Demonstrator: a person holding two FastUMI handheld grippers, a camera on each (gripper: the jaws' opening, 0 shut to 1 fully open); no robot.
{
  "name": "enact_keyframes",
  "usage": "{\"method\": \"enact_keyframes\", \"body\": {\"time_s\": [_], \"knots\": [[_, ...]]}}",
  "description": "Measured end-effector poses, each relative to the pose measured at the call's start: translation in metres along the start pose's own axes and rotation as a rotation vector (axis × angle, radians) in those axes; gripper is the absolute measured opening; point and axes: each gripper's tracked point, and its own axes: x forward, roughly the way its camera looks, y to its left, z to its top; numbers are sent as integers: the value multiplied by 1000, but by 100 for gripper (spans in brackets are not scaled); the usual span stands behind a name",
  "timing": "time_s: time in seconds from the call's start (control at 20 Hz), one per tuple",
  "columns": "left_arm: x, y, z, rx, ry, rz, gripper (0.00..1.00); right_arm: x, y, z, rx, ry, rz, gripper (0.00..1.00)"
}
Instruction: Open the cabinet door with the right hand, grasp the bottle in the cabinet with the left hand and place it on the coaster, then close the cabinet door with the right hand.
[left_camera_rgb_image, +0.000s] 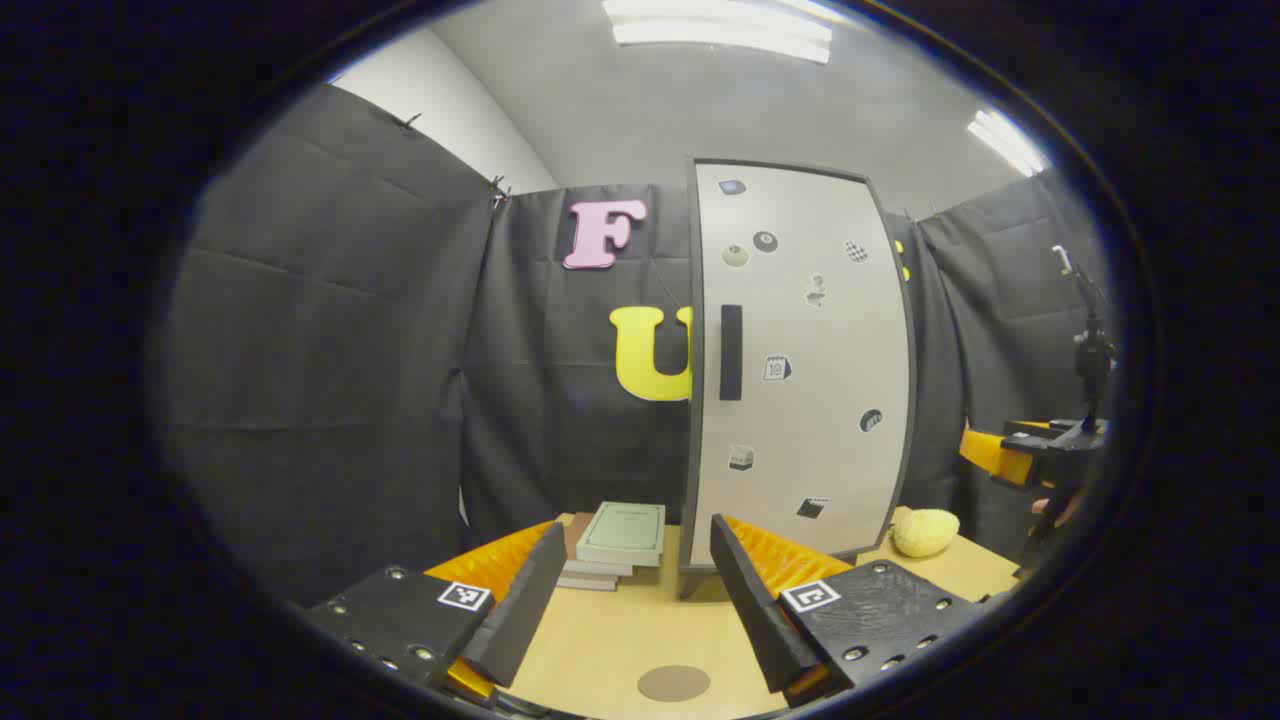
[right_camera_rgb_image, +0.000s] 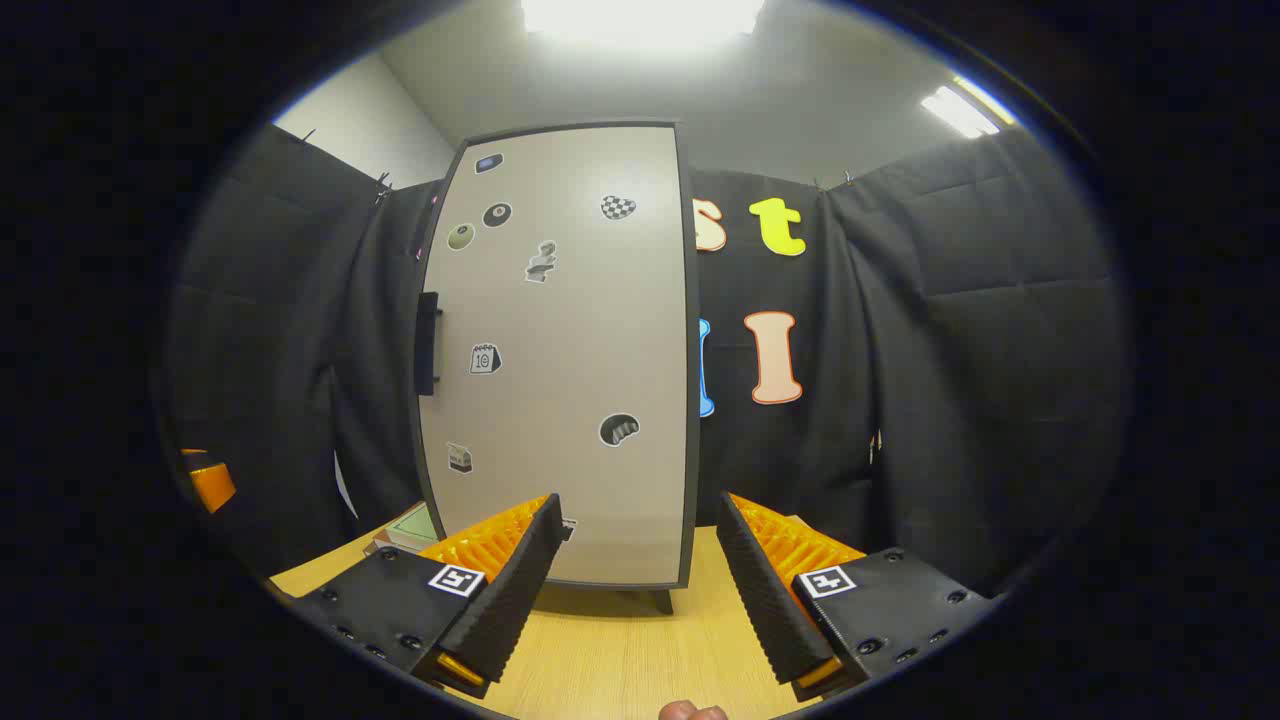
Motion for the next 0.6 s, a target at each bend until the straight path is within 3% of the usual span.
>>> {"method": "enact_keyframes", "body": {"time_s": [0.6], "knots": [[17,-19,0,20,14,-81,89,-7,-6,-4,8,18,-38,98]]}}
